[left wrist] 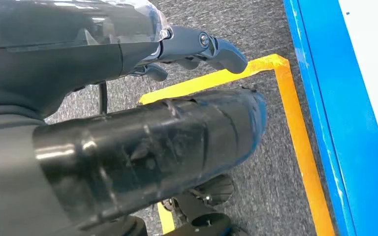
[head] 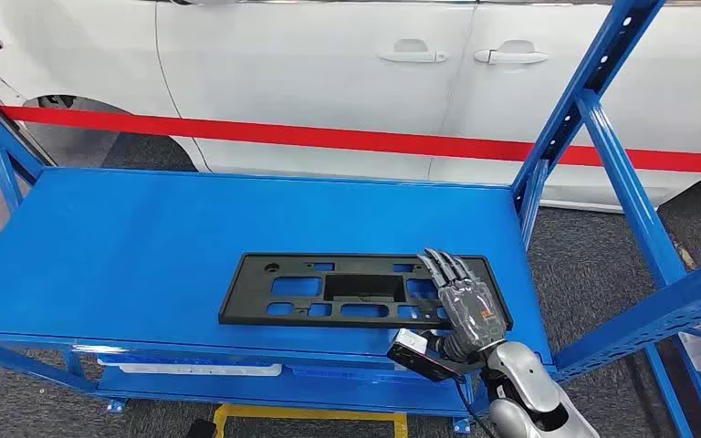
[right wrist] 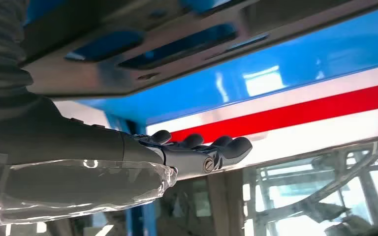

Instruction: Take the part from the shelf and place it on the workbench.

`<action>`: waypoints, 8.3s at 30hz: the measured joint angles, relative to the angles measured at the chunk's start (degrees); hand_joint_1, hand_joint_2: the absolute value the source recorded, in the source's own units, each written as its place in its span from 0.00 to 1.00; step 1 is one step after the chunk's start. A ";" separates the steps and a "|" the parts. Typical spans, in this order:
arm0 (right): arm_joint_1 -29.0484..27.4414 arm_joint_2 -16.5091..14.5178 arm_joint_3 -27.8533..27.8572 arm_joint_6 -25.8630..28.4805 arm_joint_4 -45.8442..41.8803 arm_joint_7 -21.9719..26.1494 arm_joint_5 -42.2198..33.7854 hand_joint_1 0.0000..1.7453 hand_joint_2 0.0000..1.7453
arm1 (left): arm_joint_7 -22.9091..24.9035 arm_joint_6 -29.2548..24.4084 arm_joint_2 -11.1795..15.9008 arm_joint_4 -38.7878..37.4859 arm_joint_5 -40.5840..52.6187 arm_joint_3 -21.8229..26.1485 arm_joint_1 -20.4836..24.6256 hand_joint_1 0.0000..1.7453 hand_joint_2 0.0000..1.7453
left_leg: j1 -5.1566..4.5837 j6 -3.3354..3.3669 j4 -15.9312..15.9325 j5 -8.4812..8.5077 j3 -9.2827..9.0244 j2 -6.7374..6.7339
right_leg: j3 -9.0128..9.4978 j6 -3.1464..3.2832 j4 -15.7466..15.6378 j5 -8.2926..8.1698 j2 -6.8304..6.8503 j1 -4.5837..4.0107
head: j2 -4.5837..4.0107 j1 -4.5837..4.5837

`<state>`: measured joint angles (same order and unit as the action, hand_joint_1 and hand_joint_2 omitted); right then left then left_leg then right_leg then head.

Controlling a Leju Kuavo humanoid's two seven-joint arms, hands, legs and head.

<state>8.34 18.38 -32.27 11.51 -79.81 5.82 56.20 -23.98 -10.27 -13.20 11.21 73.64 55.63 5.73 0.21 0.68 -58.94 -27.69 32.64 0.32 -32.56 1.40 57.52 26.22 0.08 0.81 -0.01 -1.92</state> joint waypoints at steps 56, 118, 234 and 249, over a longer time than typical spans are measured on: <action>9.23 -6.29 1.37 5.42 19.28 2.21 7.28 0.89 1.00 | 1.53 1.01 -0.13 0.00 1.94 -1.47 0.82 0.00 0.00 | 0.39 1.36 0.92 1.77 0.16 -0.01 | -1.79 -2.05 4.19 1.01 -0.13 0.08 | 0.00 0.01; -9.56 -11.53 -4.69 27.76 -17.09 -3.05 30.86 0.98 1.00 | -3.40 2.22 0.08 0.00 -0.97 -1.37 -0.77 0.00 1.00 | 0.70 0.53 0.75 0.82 -0.47 0.05 | -1.15 -2.15 3.24 1.42 -0.14 0.50 | 0.00 -0.02; -6.45 -13.52 -6.79 26.63 -11.42 -6.31 24.94 0.98 1.00 | 2.86 -5.64 -0.46 0.00 0.08 -1.20 -0.53 0.00 1.00 | 0.45 2.04 1.61 1.48 -0.81 -0.74 | -8.77 -2.14 14.93 6.58 -0.10 0.00 | 0.00 -0.12; -6.51 -13.91 -6.69 26.61 -11.38 -6.88 24.72 0.98 1.00 | 2.86 -5.62 -0.45 0.00 0.13 -1.20 -0.61 0.00 1.00 | 0.56 -1.45 -11.69 -5.29 6.66 -0.54 | -0.96 1.19 1.06 -0.21 0.21 -0.24 | -0.01 -0.05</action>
<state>1.83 4.48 -38.97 38.12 -91.19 -1.05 80.91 -21.11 -15.89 -13.66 11.21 73.77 54.42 5.12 0.78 -0.77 -70.63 -32.98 39.30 -0.21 -33.52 2.58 58.58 26.01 0.29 0.56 -0.02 -1.97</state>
